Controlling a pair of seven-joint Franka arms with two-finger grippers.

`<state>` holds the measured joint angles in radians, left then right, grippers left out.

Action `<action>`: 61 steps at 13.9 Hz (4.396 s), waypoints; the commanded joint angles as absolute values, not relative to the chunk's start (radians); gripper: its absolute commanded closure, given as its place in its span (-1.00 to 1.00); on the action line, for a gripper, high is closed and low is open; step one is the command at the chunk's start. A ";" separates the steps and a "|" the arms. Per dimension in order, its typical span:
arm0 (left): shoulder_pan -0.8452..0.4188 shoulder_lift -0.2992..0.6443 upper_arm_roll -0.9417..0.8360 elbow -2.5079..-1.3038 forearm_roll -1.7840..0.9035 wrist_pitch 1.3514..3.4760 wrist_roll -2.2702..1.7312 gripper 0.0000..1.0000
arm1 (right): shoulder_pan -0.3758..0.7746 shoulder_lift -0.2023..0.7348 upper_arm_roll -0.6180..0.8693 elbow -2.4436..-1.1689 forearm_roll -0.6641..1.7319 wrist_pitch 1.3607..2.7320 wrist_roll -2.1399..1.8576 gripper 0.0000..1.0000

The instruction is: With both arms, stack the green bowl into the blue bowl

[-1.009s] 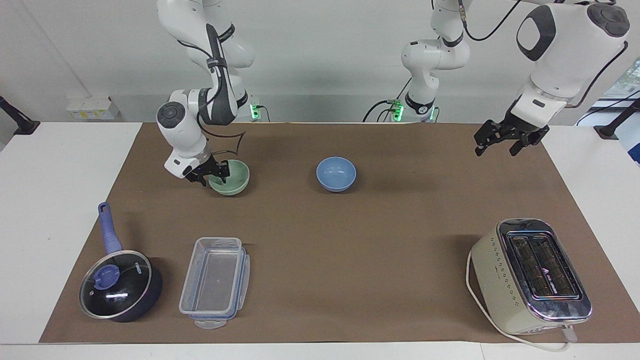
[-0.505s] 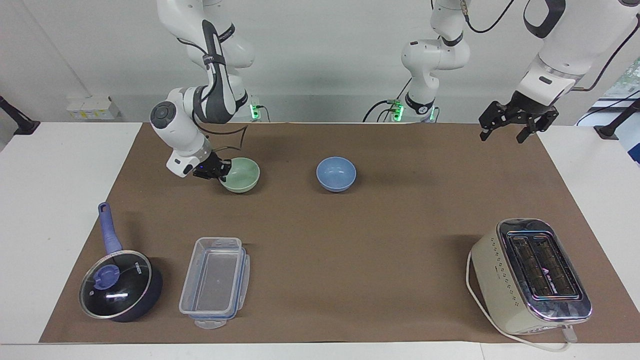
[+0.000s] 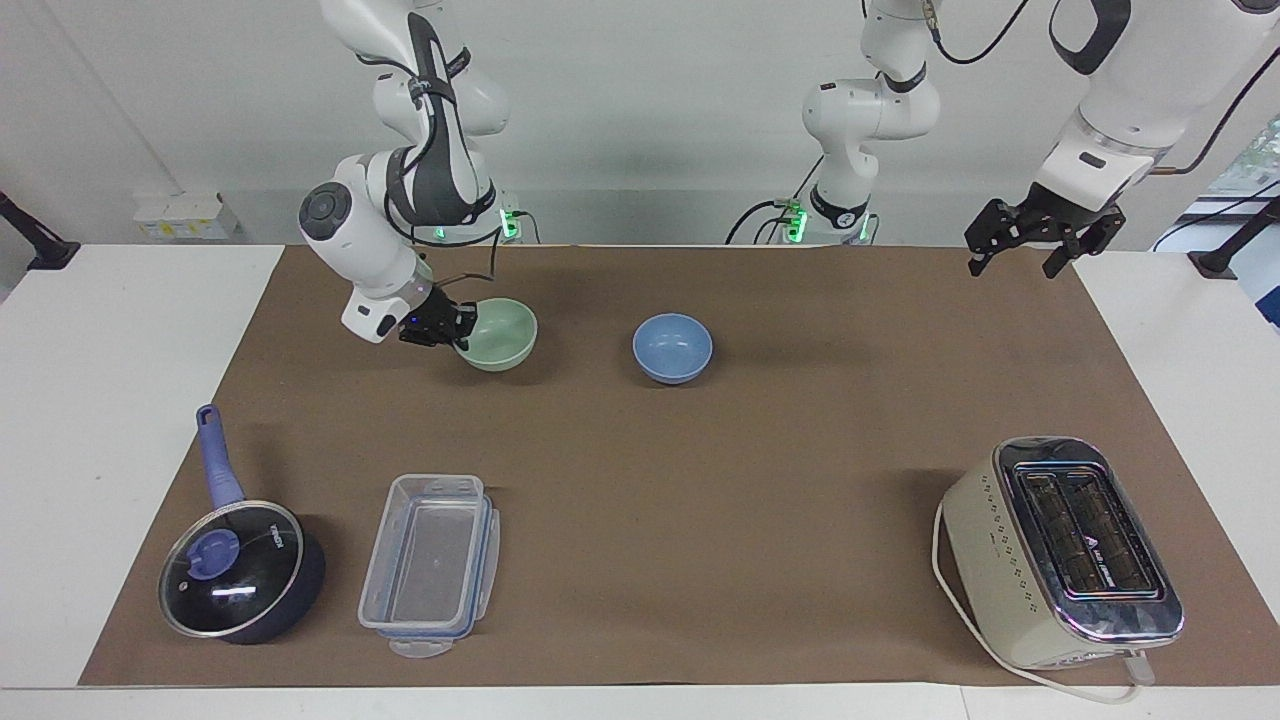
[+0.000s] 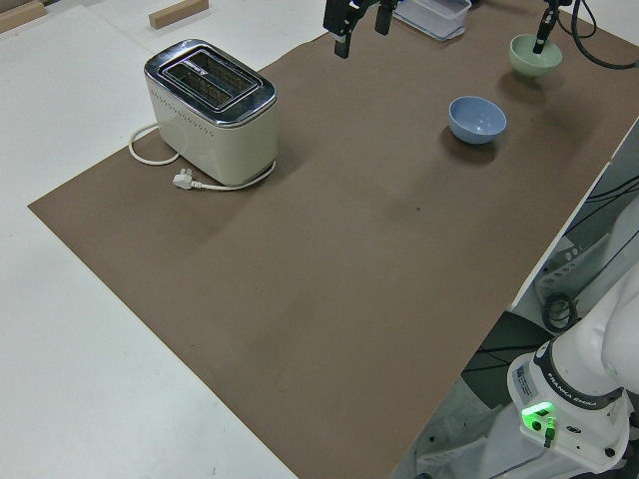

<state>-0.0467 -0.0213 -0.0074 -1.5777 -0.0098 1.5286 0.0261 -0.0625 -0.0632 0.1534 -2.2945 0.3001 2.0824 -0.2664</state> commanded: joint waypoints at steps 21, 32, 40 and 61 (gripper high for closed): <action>-0.063 -0.023 0.008 -1.562 0.014 1.500 0.003 -1.00 | 0.431 0.126 0.158 -2.168 0.354 2.319 0.393 1.00; -0.063 -0.023 0.008 -1.562 0.014 1.500 0.003 -1.00 | 0.431 0.126 0.158 -2.168 0.354 2.322 0.384 0.32; -0.063 -0.023 0.009 -1.562 0.014 1.500 0.003 -1.00 | 0.422 0.088 0.153 -2.083 0.353 2.234 0.407 0.17; -0.063 -0.023 0.009 -1.562 0.014 1.500 0.003 -1.00 | -0.046 -0.002 0.144 -1.499 -0.041 1.599 0.154 -1.00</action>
